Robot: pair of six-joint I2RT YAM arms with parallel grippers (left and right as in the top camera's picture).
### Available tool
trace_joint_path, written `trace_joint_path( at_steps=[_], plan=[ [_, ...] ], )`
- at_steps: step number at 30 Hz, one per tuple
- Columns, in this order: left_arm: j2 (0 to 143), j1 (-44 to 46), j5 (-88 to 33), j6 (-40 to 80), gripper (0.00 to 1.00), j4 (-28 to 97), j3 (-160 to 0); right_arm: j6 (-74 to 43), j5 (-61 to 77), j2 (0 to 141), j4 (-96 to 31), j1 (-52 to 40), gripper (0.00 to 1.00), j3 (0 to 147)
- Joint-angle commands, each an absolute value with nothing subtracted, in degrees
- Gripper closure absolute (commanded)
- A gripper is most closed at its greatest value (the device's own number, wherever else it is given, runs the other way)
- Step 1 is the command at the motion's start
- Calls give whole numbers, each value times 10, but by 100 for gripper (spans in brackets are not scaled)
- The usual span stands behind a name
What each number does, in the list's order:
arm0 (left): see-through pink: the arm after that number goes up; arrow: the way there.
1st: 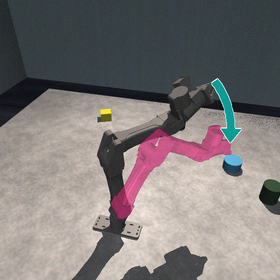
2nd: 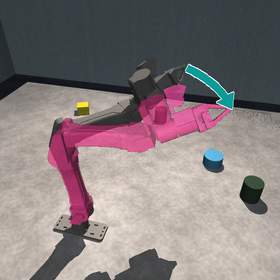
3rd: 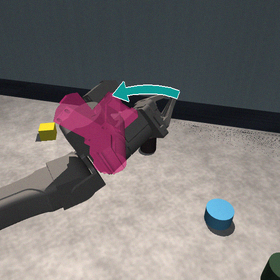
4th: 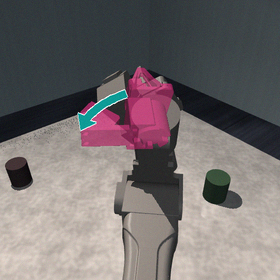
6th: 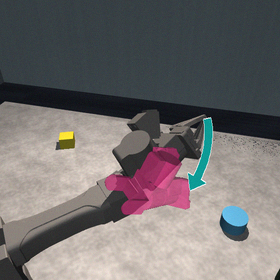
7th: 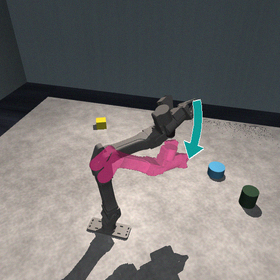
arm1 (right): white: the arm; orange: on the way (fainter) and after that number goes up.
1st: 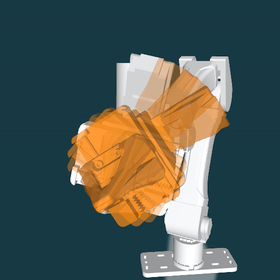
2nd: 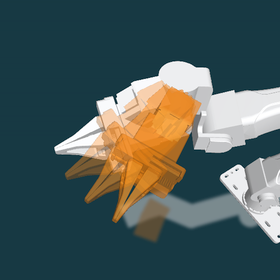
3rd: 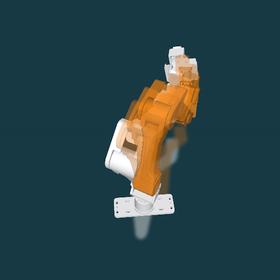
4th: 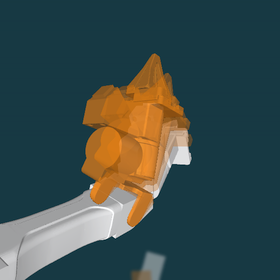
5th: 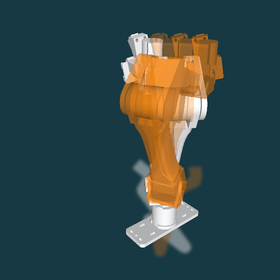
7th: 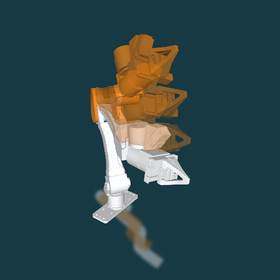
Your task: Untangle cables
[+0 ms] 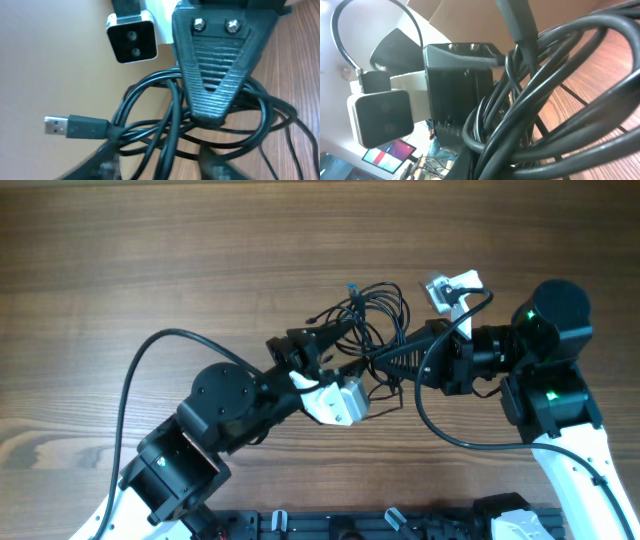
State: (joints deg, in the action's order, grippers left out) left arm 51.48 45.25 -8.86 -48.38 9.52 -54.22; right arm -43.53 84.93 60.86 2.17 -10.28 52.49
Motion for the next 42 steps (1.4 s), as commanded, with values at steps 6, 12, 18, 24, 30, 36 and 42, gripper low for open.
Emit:
trace_joint_path(
  at_steps=[6, 12, 18, 24, 30, 36, 42],
  plan=[
    [517, 452, -50, -495, 85, 85, -540, -422, 878, 602, 25, -103, 96, 531],
    [536, 452, -52, -490, 96, 55, -540, -422, 878, 602, 23, -103, 96, 529],
    [536, 452, 103, -363, 96, 10, -540, -422, 787, 633, 23, -102, 72, 529],
    [536, 452, 107, -320, 96, 24, -540, -420, 726, 672, 23, -102, 39, 529],
    [508, 453, 96, -155, 96, 33, -540, -412, 531, 673, -13, -99, 26, 529],
    [467, 453, -73, -111, 96, 43, -540, -409, 369, 672, -67, -99, 26, 529],
    [445, 452, -18, -111, 96, 38, -540, -390, 321, 665, -105, -98, 25, 529]
  ],
)
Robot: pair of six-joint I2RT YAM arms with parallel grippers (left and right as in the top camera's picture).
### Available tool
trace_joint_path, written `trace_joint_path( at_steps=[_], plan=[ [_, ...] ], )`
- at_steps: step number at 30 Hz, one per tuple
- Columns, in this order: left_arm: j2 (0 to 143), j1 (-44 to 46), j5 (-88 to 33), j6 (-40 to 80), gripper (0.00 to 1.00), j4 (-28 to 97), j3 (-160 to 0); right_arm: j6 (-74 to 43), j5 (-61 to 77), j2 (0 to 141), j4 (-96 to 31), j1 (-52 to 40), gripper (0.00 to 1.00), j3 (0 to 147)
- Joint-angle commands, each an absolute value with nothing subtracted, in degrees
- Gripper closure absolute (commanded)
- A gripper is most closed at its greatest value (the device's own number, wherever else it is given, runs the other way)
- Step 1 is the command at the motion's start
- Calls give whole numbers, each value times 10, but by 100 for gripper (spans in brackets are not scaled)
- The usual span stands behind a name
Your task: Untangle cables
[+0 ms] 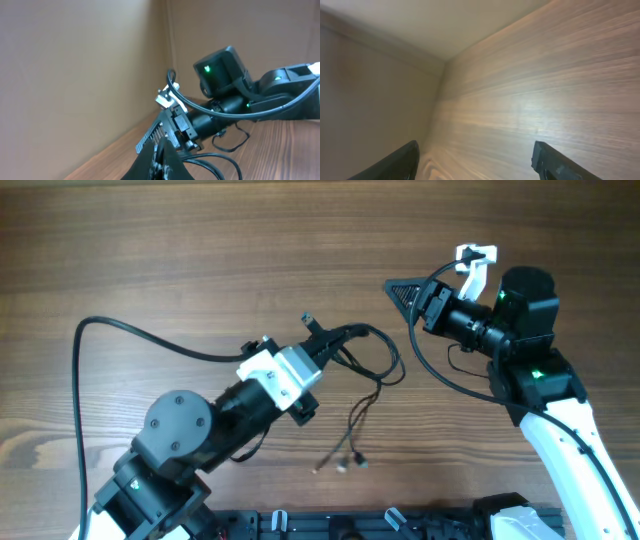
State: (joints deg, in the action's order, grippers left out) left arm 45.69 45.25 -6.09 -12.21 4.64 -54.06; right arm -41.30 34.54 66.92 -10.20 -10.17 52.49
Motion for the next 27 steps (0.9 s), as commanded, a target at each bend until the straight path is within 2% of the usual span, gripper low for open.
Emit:
trace_joint_path(
  at_steps=[1, 4, 7, 10, 18, 20, 25, 27],
  plan=[
    [445, 452, 47, -102, 96, 38, -540, -391, 308, 652, -117, -98, 22, 529],
    [445, 452, 214, 51, 96, 18, -540, -389, 237, 589, -158, -98, 20, 529],
    [450, 452, 215, 132, 96, 16, -540, -317, 262, 522, -159, -98, 20, 529],
    [466, 452, 135, 170, 96, 10, -540, -225, 363, 471, -161, -98, 20, 529],
    [507, 453, -14, 170, 96, -42, -540, -227, 448, 492, -164, -98, 22, 529],
    [513, 453, -27, 170, 96, -49, -540, -227, 454, 497, -163, -98, 31, 529],
    [521, 453, -51, 170, 96, -57, -540, -227, 466, 499, -161, -98, 95, 529],
    [525, 453, -53, 169, 96, -56, -540, -231, 466, 499, -161, -98, 96, 529]
  ],
)
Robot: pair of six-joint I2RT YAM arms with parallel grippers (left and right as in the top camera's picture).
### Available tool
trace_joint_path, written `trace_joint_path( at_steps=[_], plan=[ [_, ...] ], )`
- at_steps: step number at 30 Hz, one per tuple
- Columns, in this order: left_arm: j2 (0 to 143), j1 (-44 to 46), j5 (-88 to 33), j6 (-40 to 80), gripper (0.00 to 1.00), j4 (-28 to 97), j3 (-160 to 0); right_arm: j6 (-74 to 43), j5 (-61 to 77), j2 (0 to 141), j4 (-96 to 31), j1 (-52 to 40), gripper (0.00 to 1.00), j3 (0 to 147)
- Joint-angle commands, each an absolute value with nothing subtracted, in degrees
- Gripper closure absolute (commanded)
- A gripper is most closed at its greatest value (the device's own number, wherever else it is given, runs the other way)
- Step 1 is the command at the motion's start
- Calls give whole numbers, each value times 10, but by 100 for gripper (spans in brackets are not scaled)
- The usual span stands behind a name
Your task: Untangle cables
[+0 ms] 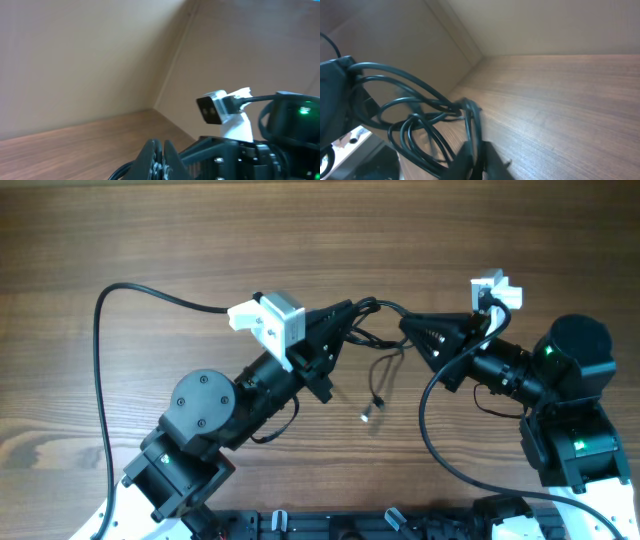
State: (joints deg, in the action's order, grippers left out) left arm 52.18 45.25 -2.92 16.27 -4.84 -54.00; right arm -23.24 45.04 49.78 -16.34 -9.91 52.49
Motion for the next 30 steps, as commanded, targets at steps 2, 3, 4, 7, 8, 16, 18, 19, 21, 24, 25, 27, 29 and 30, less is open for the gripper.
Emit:
trace_joint_path(
  at_steps=[2, 3, 4, 7, 8, 16, 18, 19, 21, 24, 25, 27, 29, 30],
  plan=[
    [530, 452, -44, 167, 90, -53, -540, -245, 466, 499, -161, -98, 96, 529],
    [532, 452, -28, 167, 79, -49, -540, -250, 467, 498, -159, -98, 96, 529],
    [533, 452, -9, 163, 65, -43, -540, -259, 467, 496, -156, -98, 96, 529],
    [533, 452, 57, 93, 3, -8, -540, -281, 466, 487, -147, -98, 96, 529],
    [533, 452, 75, 82, 0, 4, -540, -288, 466, 484, -143, -98, 96, 529],
    [533, 452, -10, 44, 0, 84, -540, -330, 466, 478, -137, -98, 96, 530],
    [533, 452, -74, 16, 0, 102, -540, -332, 459, 478, -137, -98, 96, 530],
    [533, 452, -117, -15, 0, 115, -540, -332, 457, 478, -138, -98, 96, 530],
    [533, 452, -153, -33, 0, 124, -540, -325, 461, 478, -138, -98, 96, 530],
    [533, 452, -152, -32, 0, 124, -540, -266, 484, 478, -142, -98, 96, 530],
    [533, 452, -152, -32, 0, 130, -540, -245, 484, 478, -142, -98, 96, 530],
    [535, 452, -138, -33, 0, 150, -540, -237, 493, 478, -135, -98, 96, 530],
    [542, 452, -134, -48, 0, 162, -540, -233, 529, 478, -117, -98, 96, 530],
    [545, 452, -135, -57, 0, 162, -540, -234, 539, 478, -111, -98, 96, 530]
  ],
)
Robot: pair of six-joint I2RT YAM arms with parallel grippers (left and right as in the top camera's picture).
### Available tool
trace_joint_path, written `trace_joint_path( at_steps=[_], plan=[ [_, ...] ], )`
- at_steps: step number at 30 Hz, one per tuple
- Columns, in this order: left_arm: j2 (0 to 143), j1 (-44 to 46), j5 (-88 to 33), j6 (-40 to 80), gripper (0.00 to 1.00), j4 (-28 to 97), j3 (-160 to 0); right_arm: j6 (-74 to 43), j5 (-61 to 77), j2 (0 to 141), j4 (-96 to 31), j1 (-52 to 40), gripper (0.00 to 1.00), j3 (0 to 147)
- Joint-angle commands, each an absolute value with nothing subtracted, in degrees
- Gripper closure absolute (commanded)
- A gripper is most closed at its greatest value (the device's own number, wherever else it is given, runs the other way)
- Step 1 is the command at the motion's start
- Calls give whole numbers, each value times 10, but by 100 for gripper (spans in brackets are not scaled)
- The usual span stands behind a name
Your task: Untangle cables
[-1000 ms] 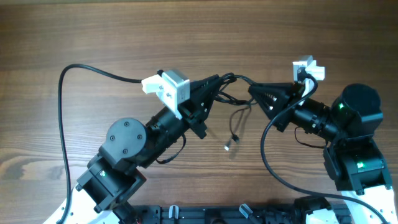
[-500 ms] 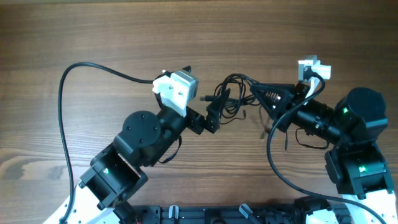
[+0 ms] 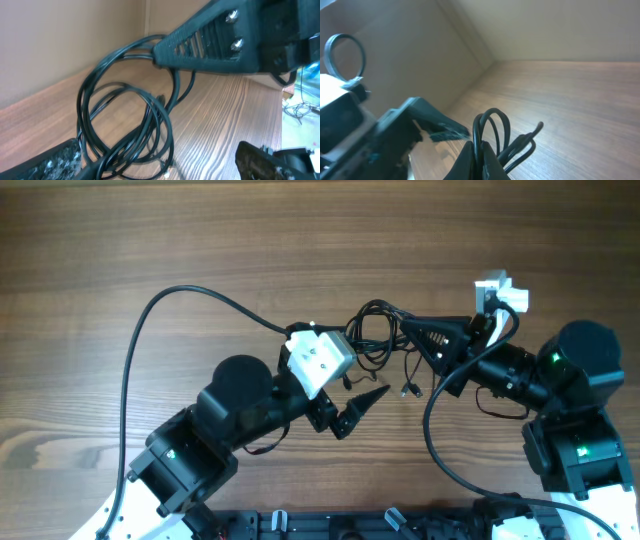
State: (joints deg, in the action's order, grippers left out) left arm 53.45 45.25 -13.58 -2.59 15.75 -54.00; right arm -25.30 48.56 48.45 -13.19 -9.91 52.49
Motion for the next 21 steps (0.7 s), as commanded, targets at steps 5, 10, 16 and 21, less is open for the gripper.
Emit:
trace_joint_path(
  at_steps=[5, 10, 16, 21],
  plan=[
    [575, 465, -136, -58, 0, 157, -540, -261, 521, 478, -110, -98, 96, 530],
    [585, 483, -65, -58, 0, 149, -540, -312, 485, 478, -110, -98, 96, 530],
    [585, 483, 12, -66, 30, 86, -540, -337, 503, 478, -112, -98, 96, 530],
    [582, 483, 80, -118, 49, 77, -540, -329, 507, 478, -114, -98, 96, 530]
  ],
)
